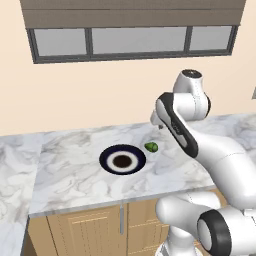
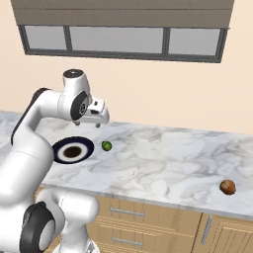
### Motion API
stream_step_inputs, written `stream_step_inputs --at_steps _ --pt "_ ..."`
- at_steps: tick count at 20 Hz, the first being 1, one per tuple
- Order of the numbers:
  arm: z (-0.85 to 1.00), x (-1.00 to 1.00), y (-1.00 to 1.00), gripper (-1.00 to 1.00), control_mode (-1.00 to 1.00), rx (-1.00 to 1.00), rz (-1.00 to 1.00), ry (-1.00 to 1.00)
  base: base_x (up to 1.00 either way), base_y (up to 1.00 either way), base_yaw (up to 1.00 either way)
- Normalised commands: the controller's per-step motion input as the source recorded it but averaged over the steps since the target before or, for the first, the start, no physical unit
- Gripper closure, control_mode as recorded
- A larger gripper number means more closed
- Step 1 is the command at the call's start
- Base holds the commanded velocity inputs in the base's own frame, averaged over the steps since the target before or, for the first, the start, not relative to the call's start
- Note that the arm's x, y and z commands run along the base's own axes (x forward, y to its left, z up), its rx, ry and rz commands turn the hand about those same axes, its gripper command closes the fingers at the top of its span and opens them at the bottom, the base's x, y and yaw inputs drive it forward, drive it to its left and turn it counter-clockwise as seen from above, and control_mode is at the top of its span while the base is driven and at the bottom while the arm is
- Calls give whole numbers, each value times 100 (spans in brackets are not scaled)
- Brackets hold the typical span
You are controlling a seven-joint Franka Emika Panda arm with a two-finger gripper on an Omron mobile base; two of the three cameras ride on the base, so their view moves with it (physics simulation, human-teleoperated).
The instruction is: Pick the avocado and bread from the counter and place them on the plate. Then pick the jam from the cabinet and place it next to the plate. Lastly close the cabinet door.
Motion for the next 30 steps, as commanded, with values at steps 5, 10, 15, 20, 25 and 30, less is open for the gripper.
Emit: stream_step_inputs --at_steps 5,10,15,20,25,30 --pt "-39 40 6 -100 -100 -1 2 1 0 0 0" --pt "-42 46 1 -100 -100 -2 2 2 0 0 0" --pt "-39 35 0 -100 -100 -2 1 4 0 0 0" --pt "-38 26 -1 -100 -100 0 3 2 0 0 0" --pt "-39 17 -8 -100 -100 0 4 0 0 0 0" --pt "-41 16 -8 -100 -100 0 6 0 0 0 0"
